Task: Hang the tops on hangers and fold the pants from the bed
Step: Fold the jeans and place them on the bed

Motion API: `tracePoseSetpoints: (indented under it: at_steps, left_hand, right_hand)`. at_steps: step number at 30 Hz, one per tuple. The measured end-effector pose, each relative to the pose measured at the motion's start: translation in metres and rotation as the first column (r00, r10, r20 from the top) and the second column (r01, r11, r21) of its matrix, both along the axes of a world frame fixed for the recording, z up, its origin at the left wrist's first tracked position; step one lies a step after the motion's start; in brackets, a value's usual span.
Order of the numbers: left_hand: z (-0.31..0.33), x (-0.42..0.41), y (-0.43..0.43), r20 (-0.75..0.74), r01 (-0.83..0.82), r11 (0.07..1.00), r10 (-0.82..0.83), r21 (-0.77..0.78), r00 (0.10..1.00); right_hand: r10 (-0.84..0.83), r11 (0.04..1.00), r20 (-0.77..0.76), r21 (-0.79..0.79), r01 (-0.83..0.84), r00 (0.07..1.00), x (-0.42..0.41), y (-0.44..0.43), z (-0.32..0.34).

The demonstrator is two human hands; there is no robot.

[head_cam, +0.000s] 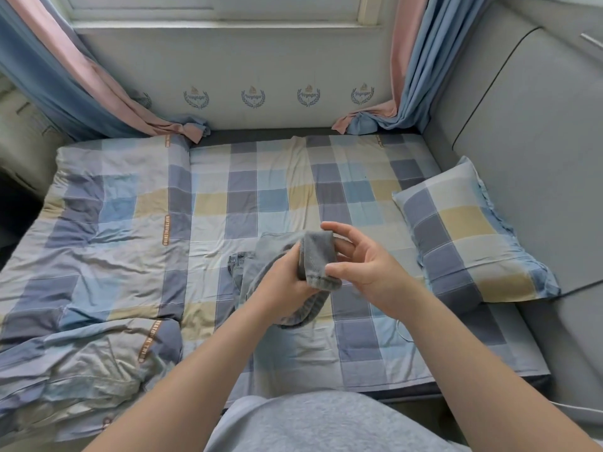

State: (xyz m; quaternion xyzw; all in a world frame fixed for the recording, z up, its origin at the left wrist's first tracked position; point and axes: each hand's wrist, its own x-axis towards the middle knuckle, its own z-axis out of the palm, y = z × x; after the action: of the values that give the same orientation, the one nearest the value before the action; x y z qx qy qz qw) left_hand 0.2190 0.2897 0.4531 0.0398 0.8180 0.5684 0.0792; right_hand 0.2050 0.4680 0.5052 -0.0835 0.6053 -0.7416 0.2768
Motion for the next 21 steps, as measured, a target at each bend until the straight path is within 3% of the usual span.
tracePoseSetpoints:
  at_steps: [5, 7, 10, 17, 21]
  left_hand:
    - [0.014, -0.006, -0.001, 0.024, -0.13, 0.969, 0.127, 0.21, 0.992]
    - [0.029, -0.012, -0.003, 0.05, -0.139, 0.95, 0.13, 0.281, 0.99]
    - [0.055, -0.023, -0.005, 0.032, -0.124, 0.935, 0.12, 0.333, 0.992]
    - [0.094, -0.048, -0.002, -0.079, -0.071, 0.952, 0.098, 0.297, 0.992]
    - [0.097, -0.052, 0.01, 0.017, -0.113, 0.913, 0.115, 0.392, 0.993]
  right_hand:
    - [-0.085, 0.949, -0.288, 0.268, 0.165, 0.954, -0.005, 0.016, 0.003]
    - [-0.018, 0.941, -0.257, 0.322, 0.103, 0.966, -0.006, 0.016, 0.001]
    - [0.077, 0.976, -0.102, 0.209, -0.054, 0.992, -0.005, 0.005, -0.005]
    - [0.073, 0.963, -0.076, 0.264, -0.05, 0.994, -0.018, -0.019, 0.003]
    - [0.091, 0.964, -0.077, 0.255, -0.068, 0.993, -0.013, -0.033, 0.002]
